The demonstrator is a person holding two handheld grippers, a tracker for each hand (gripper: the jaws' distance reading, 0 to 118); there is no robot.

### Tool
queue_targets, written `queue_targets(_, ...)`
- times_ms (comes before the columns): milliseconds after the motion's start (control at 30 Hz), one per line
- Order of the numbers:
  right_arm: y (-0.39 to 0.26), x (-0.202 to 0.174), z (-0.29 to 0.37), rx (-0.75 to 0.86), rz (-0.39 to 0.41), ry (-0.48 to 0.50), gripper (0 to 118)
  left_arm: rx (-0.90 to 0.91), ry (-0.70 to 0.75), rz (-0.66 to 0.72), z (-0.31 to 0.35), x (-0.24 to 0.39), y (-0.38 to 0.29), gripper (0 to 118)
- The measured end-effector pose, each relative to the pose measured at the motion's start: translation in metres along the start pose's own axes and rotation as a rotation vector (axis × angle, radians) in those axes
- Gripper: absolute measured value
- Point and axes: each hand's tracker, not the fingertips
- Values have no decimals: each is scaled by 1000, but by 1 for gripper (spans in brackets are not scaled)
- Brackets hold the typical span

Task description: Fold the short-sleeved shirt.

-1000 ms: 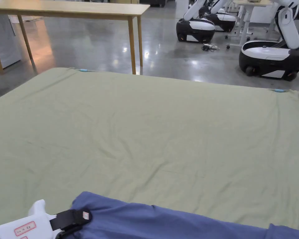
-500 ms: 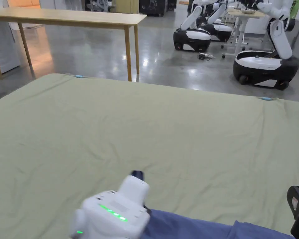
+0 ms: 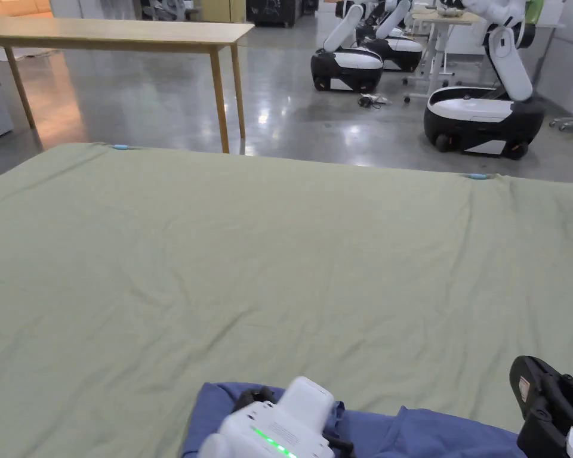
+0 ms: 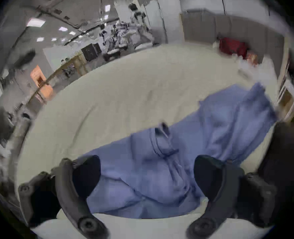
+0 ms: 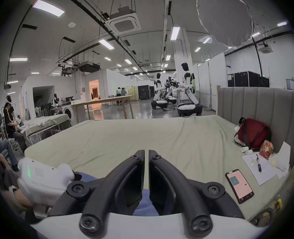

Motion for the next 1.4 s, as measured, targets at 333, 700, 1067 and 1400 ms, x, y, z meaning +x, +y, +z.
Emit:
queue_targets(333, -7, -1, -8, -16, -39, 15, 11, 23, -294, 770, -13, -106, -30, 11)
queue_targets(700, -7, 7, -11, -31, -53, -3, 11, -85, -485, 802, -61, -38, -36, 10)
queue_targets(1067, -2, -11, -14, -14, -63, 21, 11, -17, -315, 671, 45, -145, -26, 114)
queue_targets(1400, 4, -47, -21, -16, -18, 46, 11, -257, -638, 886, -4, -236, -82, 118)
